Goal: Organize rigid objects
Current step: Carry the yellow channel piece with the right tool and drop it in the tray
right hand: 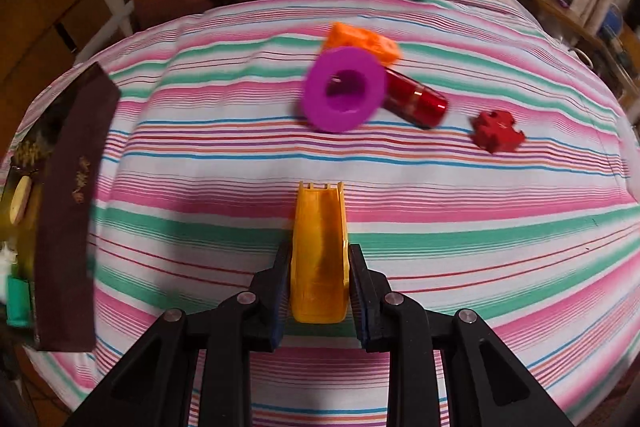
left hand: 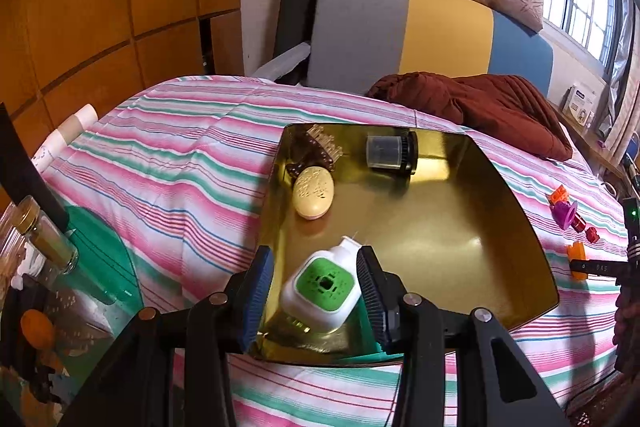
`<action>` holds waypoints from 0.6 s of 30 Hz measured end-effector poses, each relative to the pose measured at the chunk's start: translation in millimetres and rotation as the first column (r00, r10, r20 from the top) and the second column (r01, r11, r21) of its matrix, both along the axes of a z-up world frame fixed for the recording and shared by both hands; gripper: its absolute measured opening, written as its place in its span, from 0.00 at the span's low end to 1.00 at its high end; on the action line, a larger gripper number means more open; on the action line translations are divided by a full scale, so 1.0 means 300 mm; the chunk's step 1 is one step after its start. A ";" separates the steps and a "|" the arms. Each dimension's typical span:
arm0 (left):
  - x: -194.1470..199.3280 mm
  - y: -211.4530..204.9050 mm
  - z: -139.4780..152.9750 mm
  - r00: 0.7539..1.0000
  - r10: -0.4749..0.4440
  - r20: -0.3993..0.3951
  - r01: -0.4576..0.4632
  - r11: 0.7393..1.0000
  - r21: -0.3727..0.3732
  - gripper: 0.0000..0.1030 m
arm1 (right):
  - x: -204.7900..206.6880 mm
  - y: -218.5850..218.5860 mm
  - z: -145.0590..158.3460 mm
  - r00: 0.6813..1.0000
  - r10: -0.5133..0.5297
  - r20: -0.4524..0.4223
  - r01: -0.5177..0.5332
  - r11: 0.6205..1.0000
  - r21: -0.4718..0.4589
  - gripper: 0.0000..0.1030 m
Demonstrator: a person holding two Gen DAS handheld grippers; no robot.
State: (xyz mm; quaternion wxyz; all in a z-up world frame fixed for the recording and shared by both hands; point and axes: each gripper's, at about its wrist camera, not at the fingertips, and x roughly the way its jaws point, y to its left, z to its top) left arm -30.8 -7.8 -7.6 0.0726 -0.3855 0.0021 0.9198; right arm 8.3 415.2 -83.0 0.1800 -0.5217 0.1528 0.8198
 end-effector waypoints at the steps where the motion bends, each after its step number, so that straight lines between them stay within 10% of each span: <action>1: 0.001 -0.008 -0.002 1.000 0.004 0.002 -0.004 1.000 -0.001 0.42 | -0.009 -0.011 0.003 1.000 0.003 -0.019 -0.004 1.000 -0.017 0.26; 8: 0.004 -0.058 -0.013 0.999 0.038 0.008 -0.038 0.999 -0.002 0.42 | -0.047 -0.112 0.137 0.984 0.046 -0.173 -0.049 0.999 -0.013 0.26; 18: -0.003 -0.135 -0.038 0.995 0.092 0.023 -0.093 0.996 0.008 0.42 | -0.242 -0.526 0.290 0.888 0.355 -0.293 -0.386 0.921 -0.051 0.26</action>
